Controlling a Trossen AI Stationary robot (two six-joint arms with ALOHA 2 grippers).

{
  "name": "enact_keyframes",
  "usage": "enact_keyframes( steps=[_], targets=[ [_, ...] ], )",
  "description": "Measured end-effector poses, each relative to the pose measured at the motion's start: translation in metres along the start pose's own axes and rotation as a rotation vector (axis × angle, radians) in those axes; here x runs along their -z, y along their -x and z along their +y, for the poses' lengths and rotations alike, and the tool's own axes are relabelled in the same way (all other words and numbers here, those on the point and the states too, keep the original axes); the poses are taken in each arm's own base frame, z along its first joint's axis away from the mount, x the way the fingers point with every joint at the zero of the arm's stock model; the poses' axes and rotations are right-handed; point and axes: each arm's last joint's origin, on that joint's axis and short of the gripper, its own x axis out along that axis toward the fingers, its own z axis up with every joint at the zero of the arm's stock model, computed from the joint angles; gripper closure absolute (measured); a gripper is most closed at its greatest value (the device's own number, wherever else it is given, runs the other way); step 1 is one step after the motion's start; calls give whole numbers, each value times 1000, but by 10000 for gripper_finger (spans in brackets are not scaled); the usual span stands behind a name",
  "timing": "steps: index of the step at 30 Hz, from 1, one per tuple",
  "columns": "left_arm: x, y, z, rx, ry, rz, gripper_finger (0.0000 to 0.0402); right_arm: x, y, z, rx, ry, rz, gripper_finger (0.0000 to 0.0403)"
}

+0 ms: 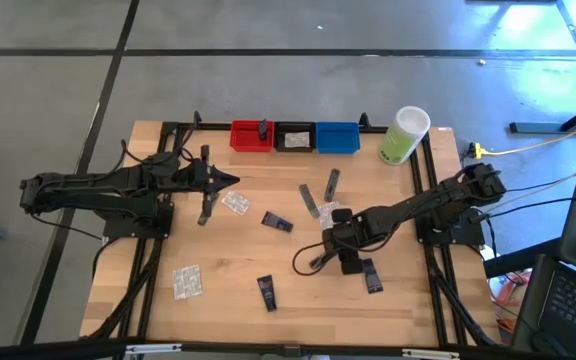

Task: Pick & Place Travel size toiletries
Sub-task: Put the black comb into the blue bin

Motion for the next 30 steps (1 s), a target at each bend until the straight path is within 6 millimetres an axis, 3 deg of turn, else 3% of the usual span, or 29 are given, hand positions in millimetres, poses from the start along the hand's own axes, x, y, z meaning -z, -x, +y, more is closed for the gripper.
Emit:
enact_keyframes(
  steps=[12, 24, 30],
  targets=[
    [0, 0, 0, 0, 0, 1, 393, 2, -26, -4, -9, 23, 88, 172],
    [0, 0, 0, 0, 0, 0, 390, 2, -34, -2, -41, -4, 118, 204],
    [0, 0, 0, 0, 0, 0, 390, 2, -34, -2, -46, -3, 119, 250]
  ],
)
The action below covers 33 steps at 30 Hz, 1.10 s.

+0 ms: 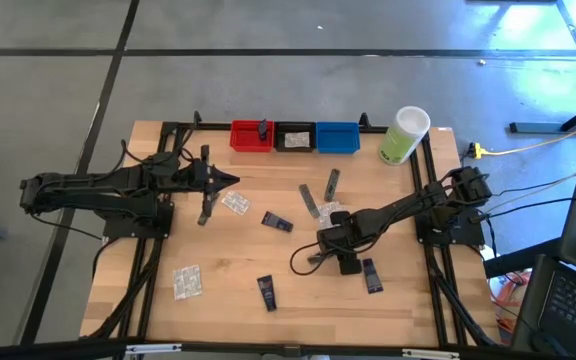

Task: Pick & Place Travel size toiletries
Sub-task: Put the black comb into the blue bin

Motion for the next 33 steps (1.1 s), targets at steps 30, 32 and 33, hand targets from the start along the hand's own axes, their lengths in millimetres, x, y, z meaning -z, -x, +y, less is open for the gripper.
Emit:
enact_keyframes(
  steps=[30, 32, 33],
  targets=[
    [-6, -3, 0, -1, 69, -69, 390, -5, -1, 2, -34, -22, -55, 398],
    [-5, -6, -1, 17, 103, -56, 390, -5, -1, 2, -34, -22, -55, 397],
    [-3, -9, -2, 36, 105, -42, 390, -5, -1, 2, -33, -22, -56, 397]
  ],
)
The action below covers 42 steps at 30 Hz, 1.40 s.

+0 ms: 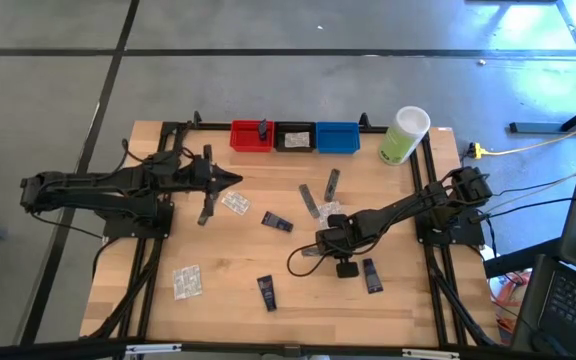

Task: Pick & Place Travel size toiletries
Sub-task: Put the black comb into the blue bin

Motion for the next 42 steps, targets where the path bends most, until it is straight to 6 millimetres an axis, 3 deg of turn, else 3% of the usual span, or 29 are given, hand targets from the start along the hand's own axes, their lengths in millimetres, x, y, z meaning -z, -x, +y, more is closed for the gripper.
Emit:
enact_keyframes(
  steps=[10, 15, 23, 28, 42],
  targets=[
    [36, -58, -20, 134, -49, 167, 346, -2, 0, 1, -39, -2, -15, 401],
    [49, -75, -32, 182, -46, 193, 326, -9, -1, 4, -114, 13, -83, 401],
    [83, -93, -46, 252, 223, 390, 335, -11, -1, 10, -133, 35, -110, 402],
    [105, -108, -60, 285, 268, 453, 342, -10, -2, 17, -101, 78, -119, 402],
    [107, -163, -83, 427, 121, 448, 338, -21, 1, 22, -90, 96, -241, 403]
  ],
)
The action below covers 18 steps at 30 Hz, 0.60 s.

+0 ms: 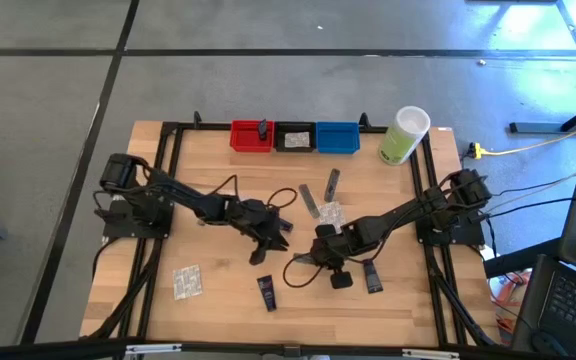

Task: Pick & Place Travel size toiletries
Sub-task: Put the black comb into the blue bin

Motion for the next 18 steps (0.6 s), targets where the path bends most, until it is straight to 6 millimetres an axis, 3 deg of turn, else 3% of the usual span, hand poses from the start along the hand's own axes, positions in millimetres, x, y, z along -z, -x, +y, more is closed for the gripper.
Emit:
enact_keyframes(
  steps=[9, 18],
  targets=[
    [0, -15, 4, -2, -37, 18, 336, 9, 4, 8, 46, -50, 105, 403],
    [1, -17, 5, -10, -63, 24, 336, 13, 3, 12, 87, -81, 121, 403]
  ],
)
